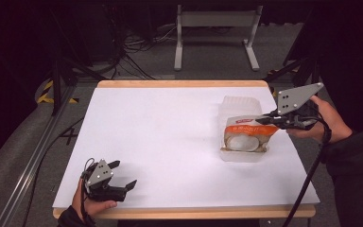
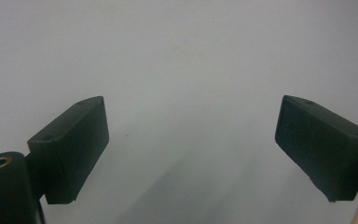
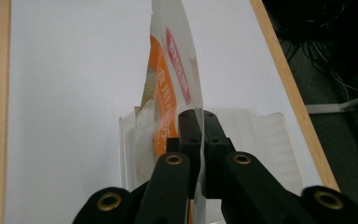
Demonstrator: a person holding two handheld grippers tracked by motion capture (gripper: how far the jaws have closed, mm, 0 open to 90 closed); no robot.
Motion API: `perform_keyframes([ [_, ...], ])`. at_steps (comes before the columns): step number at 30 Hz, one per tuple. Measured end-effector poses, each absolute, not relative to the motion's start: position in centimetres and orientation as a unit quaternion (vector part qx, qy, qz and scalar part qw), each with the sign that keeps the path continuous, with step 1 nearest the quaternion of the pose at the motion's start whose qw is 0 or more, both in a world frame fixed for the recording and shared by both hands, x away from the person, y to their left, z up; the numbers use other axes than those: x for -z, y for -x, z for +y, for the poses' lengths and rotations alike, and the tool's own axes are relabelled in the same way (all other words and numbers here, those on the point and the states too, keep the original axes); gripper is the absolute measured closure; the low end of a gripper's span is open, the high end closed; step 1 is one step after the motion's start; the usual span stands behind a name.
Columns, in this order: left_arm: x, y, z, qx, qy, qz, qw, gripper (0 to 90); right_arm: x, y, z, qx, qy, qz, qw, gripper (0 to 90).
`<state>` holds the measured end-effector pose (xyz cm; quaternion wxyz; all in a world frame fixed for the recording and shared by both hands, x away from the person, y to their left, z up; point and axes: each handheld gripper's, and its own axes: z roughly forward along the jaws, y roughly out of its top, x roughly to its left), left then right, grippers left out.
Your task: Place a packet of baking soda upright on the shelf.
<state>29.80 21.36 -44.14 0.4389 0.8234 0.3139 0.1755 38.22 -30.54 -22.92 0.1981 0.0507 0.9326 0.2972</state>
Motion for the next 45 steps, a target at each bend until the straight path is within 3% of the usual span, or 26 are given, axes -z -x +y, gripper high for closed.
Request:
perform_keyframes([
  [15, 44.2, -29.8, 21.3, -0.174, -0.824, 0.316, 0.438, 10.3, 25.9, -39.1, -29.8, -0.274, -0.059, 0.942, 0.183, 89.3],
  [45, 44.1, -29.9, 21.6, -0.183, -0.820, 0.317, 0.440, 10.4, 27.6, -40.0, -29.8, -0.236, -0.086, 0.952, 0.175, 84.7],
])
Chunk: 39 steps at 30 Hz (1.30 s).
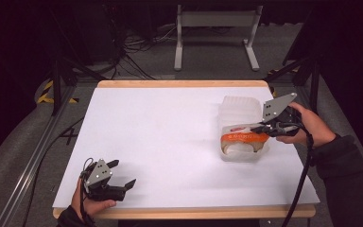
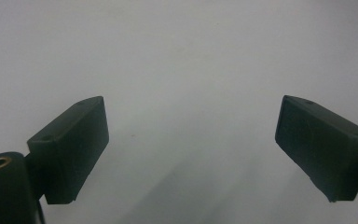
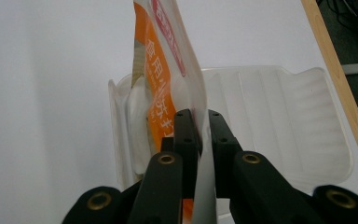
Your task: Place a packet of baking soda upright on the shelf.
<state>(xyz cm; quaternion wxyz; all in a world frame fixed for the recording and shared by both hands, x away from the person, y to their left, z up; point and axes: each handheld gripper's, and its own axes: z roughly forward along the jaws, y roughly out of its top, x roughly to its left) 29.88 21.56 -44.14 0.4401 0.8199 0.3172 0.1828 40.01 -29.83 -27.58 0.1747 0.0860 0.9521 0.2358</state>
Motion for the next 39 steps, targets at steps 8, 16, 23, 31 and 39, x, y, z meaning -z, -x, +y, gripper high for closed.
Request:
perform_keyframes([
  [8, 44.2, -29.9, 21.4, -0.182, -0.822, 0.315, 0.438, 10.5, 27.5, -40.0, -30.0, -0.224, -0.094, 0.953, 0.180, 78.7],
  [16, 44.1, -29.9, 21.4, -0.184, -0.821, 0.315, 0.438, 10.5, 26.7, -39.6, -29.5, -0.230, -0.097, 0.948, 0.197, 71.2],
  [23, 44.1, -30.1, 21.5, -0.186, -0.818, 0.315, 0.443, 10.5, 26.6, -39.4, -29.3, -0.253, -0.110, 0.938, 0.209, 63.9],
  [31, 44.2, -30.7, 21.2, -0.184, -0.820, 0.310, 0.444, 10.5, 26.4, -38.7, -30.0, -0.312, -0.148, 0.910, 0.229, 56.7],
  [39, 44.2, -31.0, 21.0, -0.179, -0.821, 0.309, 0.445, 10.5, 27.2, -37.5, -30.9, -0.345, -0.183, 0.885, 0.252, 54.5],
])
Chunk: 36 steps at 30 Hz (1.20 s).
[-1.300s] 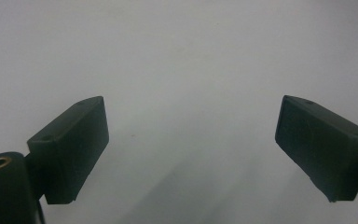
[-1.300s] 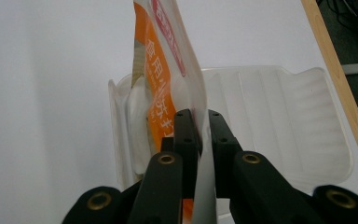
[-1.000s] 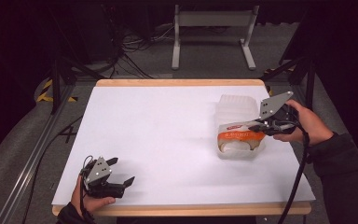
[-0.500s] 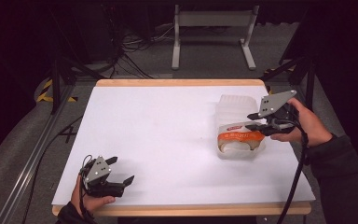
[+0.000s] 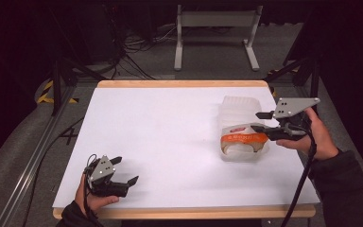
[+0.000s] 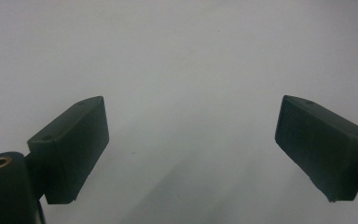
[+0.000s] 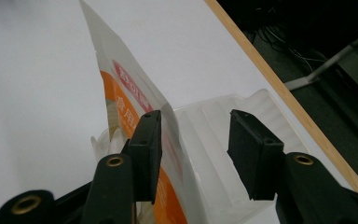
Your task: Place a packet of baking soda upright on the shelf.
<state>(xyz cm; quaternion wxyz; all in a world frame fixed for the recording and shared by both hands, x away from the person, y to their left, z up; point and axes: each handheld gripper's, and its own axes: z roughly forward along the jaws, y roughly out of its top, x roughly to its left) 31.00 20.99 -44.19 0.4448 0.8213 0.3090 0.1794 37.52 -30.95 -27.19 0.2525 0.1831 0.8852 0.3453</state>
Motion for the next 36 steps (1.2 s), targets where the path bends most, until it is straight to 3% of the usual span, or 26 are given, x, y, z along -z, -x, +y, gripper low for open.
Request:
perform_keyframes([
  [9, 44.3, -31.2, 21.0, -0.175, -0.821, 0.313, 0.444, 10.5, 28.0, -36.1, -32.1, -0.375, -0.217, 0.859, 0.272, 49.0],
  [24, 44.4, -31.2, 21.3, -0.179, -0.820, 0.315, 0.444, 10.3, 29.6, -34.5, -33.3, -0.381, -0.271, 0.835, 0.291, 21.5],
  [36, 44.3, -31.2, 21.8, -0.196, -0.817, 0.318, 0.439, 10.3, 31.9, -32.4, -33.7, -0.374, -0.273, 0.830, 0.312, 16.6],
])
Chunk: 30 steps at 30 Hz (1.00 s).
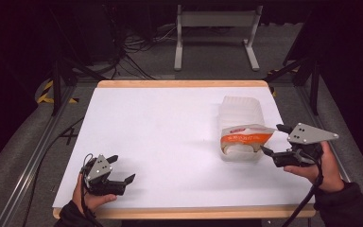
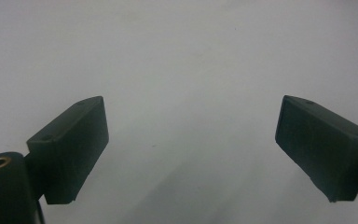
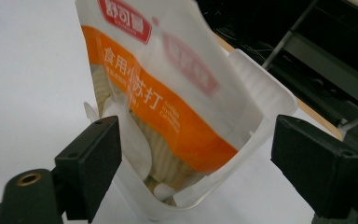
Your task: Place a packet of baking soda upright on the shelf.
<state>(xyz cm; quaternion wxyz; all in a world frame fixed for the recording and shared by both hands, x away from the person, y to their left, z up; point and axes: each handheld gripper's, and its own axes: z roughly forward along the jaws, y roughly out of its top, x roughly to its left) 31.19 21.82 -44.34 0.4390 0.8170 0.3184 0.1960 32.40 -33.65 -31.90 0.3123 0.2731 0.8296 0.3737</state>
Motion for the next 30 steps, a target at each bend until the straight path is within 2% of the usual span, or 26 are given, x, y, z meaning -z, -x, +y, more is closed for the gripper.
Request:
perform_keyframes([
  [13, 44.3, -31.1, 22.0, -0.206, -0.816, 0.318, 0.436, 9.9, 34.5, -30.6, -35.4, -0.380, -0.276, 0.822, 0.322, 15.8],
  [30, 44.3, -31.1, 22.5, -0.217, -0.816, 0.319, 0.431, 9.9, 39.3, -29.9, -38.4, -0.375, -0.319, 0.813, 0.311, 14.4],
])
